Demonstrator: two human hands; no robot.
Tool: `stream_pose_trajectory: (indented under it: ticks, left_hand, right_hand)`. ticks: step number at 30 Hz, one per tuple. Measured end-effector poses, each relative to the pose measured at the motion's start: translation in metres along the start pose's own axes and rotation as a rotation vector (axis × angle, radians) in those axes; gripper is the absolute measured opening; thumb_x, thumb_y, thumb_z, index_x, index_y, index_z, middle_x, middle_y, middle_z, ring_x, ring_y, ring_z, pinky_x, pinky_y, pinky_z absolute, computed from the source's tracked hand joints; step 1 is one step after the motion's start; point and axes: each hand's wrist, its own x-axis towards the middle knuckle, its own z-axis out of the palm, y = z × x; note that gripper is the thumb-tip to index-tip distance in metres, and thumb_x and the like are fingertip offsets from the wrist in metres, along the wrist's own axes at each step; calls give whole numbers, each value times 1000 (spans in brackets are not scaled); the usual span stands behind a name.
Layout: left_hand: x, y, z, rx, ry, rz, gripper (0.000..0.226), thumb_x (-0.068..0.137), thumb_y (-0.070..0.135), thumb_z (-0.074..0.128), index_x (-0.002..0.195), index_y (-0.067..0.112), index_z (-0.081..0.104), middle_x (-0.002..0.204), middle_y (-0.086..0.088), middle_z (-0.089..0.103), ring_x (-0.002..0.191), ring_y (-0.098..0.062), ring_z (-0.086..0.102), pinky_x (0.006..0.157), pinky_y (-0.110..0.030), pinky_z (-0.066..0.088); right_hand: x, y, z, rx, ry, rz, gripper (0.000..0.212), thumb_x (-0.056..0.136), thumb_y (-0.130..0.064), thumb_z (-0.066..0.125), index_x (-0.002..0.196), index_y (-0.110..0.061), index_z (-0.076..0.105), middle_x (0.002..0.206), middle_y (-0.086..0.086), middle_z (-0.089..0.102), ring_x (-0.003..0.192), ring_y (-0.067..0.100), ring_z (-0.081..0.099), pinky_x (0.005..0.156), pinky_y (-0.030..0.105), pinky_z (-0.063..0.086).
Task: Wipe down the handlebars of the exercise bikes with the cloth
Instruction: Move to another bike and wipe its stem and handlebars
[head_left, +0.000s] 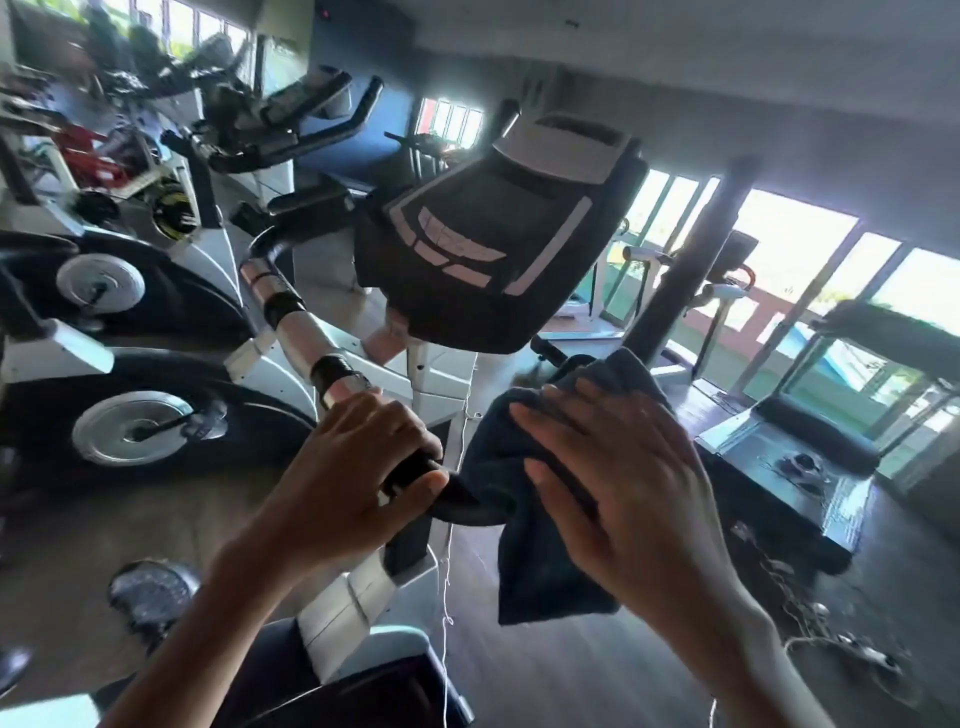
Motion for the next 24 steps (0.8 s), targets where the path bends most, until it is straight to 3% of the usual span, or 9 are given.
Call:
stream_pose_trajectory:
  ticks: [4,9,14,19,24]
  left_hand:
    - [8,-17,-8,-33,-82,115,38,93,56,42,101,28,67,96,12,59,96,-10,52,94,-35,35]
    - [8,-37,-7,-1,0,150,37,88,52,49,102,24,70,102,7,65,98,-22,60,100,-41,40]
    - [5,-37,2,-17,5,123,38,87,53,50,101,22,68,101,4,64,100,-26,60,105,-50,40]
    - [2,-36,3,-49,-8,87,39,87,55,50,103,24,66,105,7,62,106,-19,56,112,-42,33]
    - [2,-30,1,-7,35,74,39,85,50,50,100,19,68,101,2,65,103,-22,57,111,-38,28]
  right_hand:
    - [27,12,-9,7,-79,228,45,94,-43,40,134,-30,56,135,-6,58,132,20,47,107,50,39]
    - [-3,-41,2,-229,-113,231,52,95,-44,40,142,-22,47,144,4,50,139,28,38,112,49,33]
    - [25,-25,-1,-250,-187,386,55,95,-49,30,143,-25,43,145,2,49,139,25,37,114,49,32]
    - [-1,-58,7,-289,-129,360,55,95,-44,36,147,-24,38,149,3,44,142,27,33,115,42,26]
    - [26,-23,0,-269,-207,350,55,94,-46,27,141,-22,43,143,3,50,136,26,40,112,48,34]
